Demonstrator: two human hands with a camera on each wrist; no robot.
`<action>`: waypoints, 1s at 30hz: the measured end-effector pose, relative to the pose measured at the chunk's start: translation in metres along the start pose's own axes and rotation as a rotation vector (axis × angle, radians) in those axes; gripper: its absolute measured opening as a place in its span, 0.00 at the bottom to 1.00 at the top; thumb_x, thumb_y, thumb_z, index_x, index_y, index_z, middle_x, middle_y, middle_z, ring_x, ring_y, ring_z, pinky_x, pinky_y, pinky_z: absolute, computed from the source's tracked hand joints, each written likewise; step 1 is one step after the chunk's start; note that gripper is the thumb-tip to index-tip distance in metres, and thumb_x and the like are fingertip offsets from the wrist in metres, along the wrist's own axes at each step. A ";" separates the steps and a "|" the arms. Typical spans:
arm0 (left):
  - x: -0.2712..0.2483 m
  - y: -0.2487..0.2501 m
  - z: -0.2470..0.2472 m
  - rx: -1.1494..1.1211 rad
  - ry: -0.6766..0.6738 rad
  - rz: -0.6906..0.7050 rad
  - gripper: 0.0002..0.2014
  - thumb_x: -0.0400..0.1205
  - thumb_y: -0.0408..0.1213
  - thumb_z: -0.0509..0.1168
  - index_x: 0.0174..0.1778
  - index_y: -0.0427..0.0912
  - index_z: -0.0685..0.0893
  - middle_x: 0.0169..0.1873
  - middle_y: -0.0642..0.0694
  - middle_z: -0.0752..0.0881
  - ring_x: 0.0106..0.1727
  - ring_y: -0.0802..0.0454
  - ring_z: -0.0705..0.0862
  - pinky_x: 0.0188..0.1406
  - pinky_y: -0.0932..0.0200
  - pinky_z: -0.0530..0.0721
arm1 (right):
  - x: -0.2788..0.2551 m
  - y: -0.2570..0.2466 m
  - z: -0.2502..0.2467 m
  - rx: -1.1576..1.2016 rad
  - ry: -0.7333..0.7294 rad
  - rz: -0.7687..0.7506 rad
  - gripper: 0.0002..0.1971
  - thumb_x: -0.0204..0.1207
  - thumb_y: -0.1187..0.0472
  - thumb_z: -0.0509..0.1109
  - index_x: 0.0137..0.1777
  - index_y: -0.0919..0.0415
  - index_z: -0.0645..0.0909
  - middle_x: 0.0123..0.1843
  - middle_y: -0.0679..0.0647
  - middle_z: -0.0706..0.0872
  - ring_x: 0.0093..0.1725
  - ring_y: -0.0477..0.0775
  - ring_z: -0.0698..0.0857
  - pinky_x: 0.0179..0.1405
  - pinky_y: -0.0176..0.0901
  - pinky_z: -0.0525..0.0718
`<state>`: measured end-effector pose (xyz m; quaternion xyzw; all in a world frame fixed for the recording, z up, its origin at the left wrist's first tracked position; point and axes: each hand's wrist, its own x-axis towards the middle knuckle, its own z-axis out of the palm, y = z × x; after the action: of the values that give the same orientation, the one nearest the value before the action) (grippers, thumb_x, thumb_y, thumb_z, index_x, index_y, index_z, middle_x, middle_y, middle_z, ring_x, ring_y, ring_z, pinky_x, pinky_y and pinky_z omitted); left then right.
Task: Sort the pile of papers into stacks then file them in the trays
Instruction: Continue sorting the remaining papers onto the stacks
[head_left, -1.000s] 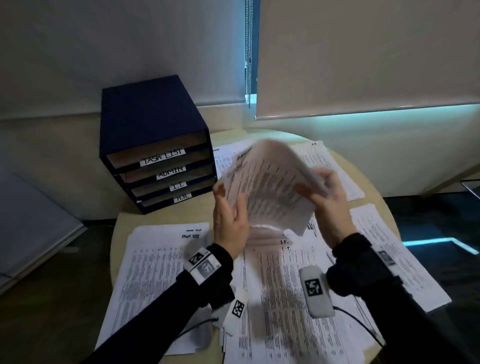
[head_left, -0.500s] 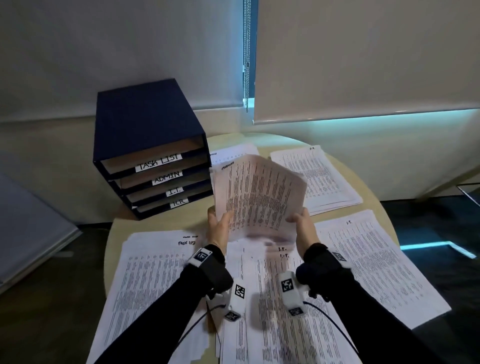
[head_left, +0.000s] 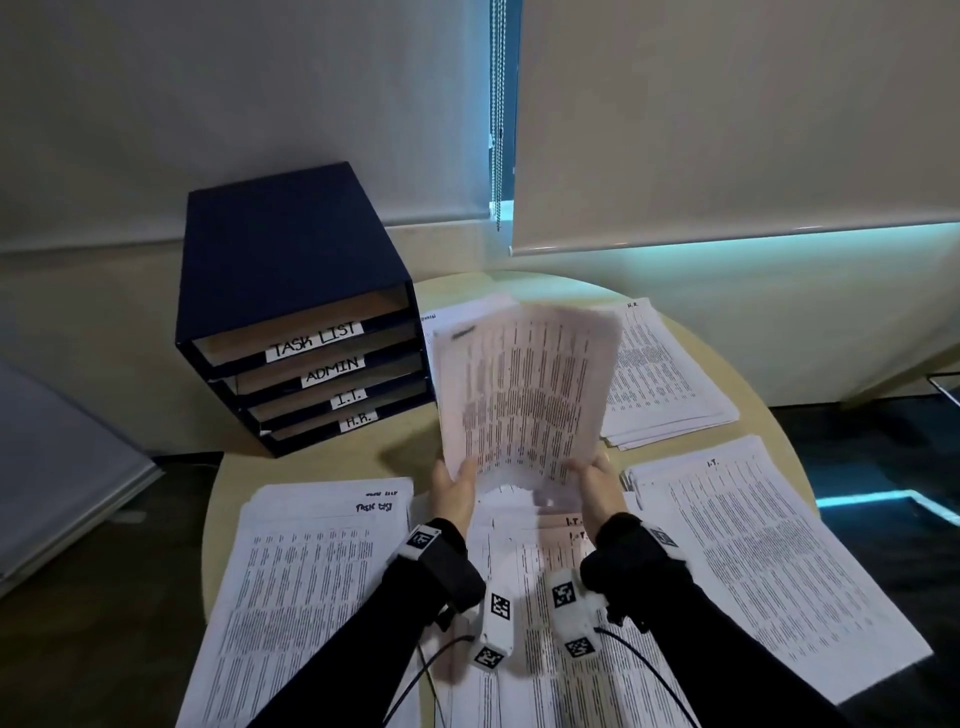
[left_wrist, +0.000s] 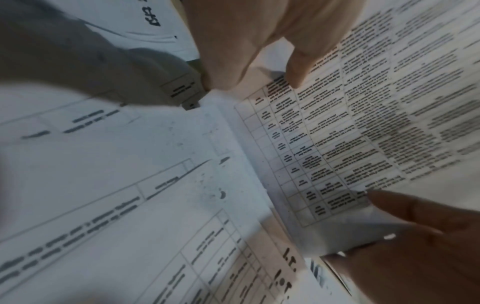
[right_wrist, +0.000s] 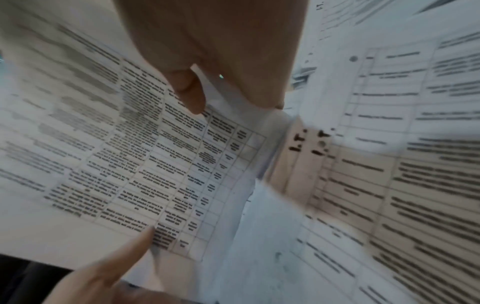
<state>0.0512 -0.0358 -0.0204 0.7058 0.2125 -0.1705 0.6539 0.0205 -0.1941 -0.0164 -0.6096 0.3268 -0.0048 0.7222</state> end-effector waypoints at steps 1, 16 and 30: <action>0.003 0.000 0.000 0.013 -0.011 0.005 0.29 0.86 0.45 0.60 0.82 0.40 0.61 0.78 0.43 0.69 0.78 0.44 0.68 0.78 0.48 0.66 | 0.001 -0.003 0.000 0.022 0.009 -0.018 0.15 0.78 0.73 0.61 0.64 0.66 0.73 0.54 0.56 0.83 0.56 0.59 0.82 0.62 0.57 0.81; -0.018 -0.003 -0.003 0.364 -0.028 0.104 0.28 0.91 0.44 0.44 0.85 0.44 0.44 0.83 0.46 0.58 0.82 0.44 0.60 0.77 0.56 0.58 | -0.002 0.009 0.003 -0.421 0.191 -0.281 0.09 0.83 0.70 0.57 0.60 0.66 0.73 0.45 0.55 0.79 0.47 0.61 0.80 0.48 0.51 0.81; 0.007 0.005 -0.017 0.075 -0.298 -0.049 0.21 0.83 0.55 0.63 0.71 0.53 0.73 0.57 0.43 0.86 0.55 0.39 0.88 0.41 0.46 0.90 | 0.011 -0.034 -0.061 -0.206 -0.136 -0.089 0.04 0.84 0.70 0.57 0.52 0.65 0.73 0.21 0.58 0.67 0.14 0.51 0.66 0.14 0.37 0.65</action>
<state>0.0589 -0.0191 -0.0179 0.6911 0.1236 -0.2971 0.6472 0.0136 -0.2609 0.0062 -0.6932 0.2482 0.0380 0.6755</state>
